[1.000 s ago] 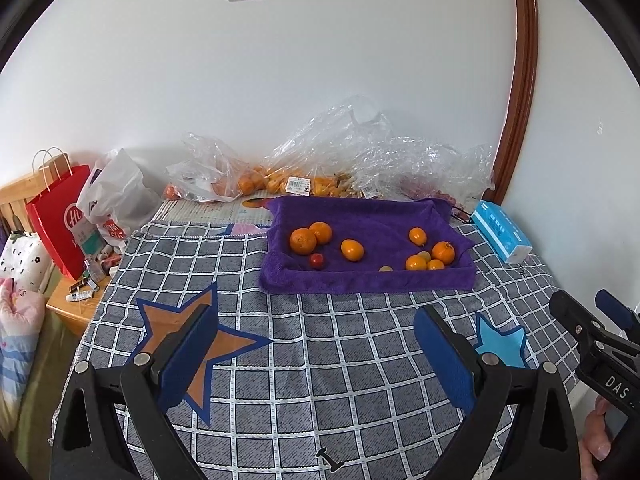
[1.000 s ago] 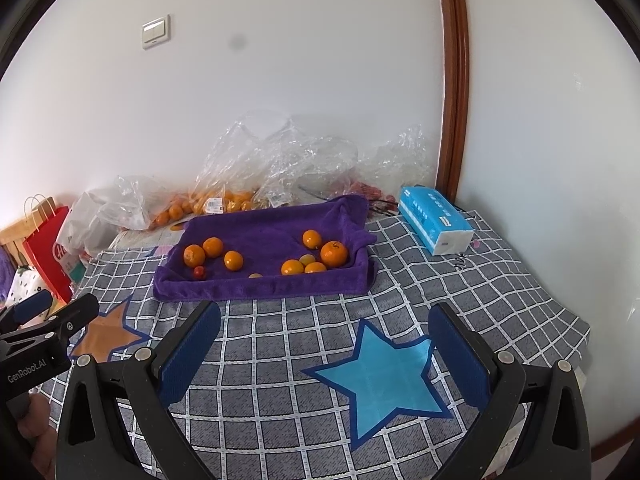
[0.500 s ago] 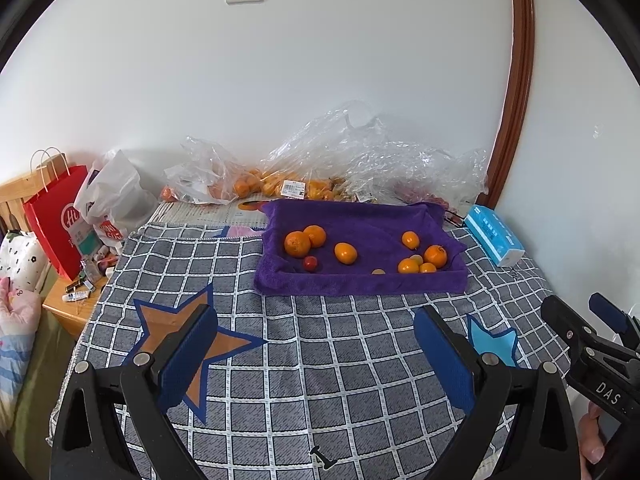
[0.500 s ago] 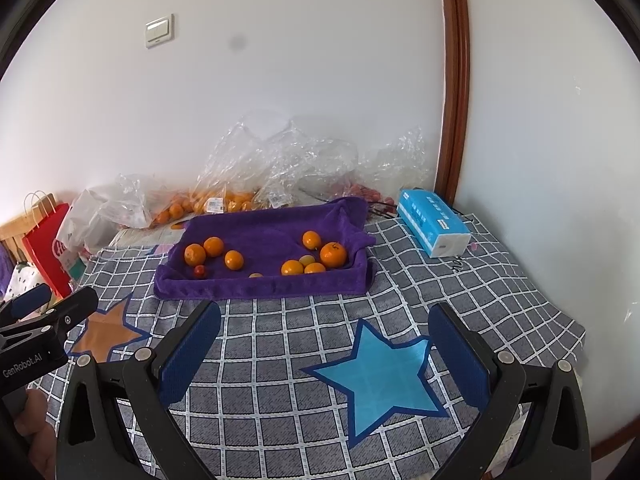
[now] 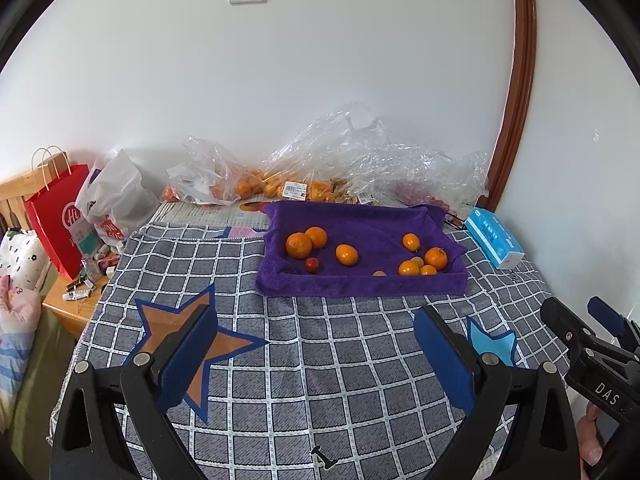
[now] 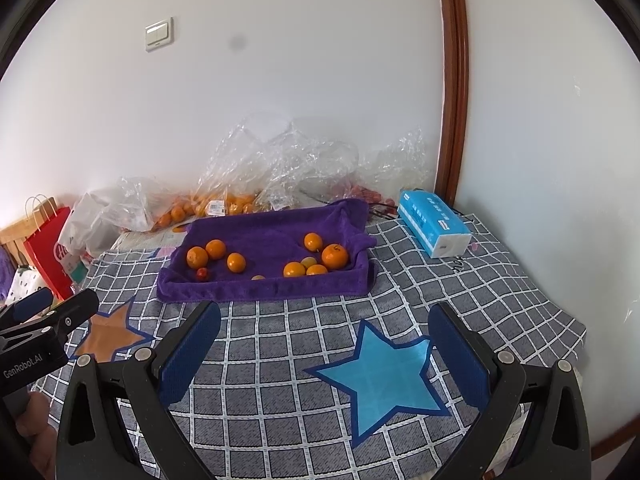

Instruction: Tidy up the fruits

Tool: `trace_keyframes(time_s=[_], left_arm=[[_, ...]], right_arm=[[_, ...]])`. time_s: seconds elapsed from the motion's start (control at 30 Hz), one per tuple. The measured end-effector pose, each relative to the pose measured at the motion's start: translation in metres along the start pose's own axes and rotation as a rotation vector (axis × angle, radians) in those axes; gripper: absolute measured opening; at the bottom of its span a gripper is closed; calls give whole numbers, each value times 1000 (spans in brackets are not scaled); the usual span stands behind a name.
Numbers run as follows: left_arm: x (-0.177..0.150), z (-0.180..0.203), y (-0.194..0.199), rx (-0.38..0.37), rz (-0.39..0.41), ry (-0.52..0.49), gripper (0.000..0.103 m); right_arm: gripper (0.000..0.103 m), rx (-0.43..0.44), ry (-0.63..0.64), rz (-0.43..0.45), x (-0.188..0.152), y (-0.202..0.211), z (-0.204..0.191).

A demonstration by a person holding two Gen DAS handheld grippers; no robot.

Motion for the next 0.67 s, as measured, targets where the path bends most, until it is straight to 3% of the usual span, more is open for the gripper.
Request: trace_keyframes(time_s=[0.67], left_arm=[[3,-3,2,-2,13,7,99]], right_arm=[[102,5,7,-2,2,1,-5]])
Point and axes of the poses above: each gripper's, at about its wrist camera, not at the fingertips, and y roughly against the way its jaws point, z to its right, x to its top, the point moved 2 cm from there along -y, roughly the way its jaws point, and after that the axes turned 11 degrees about y, right-handed, at the moved point
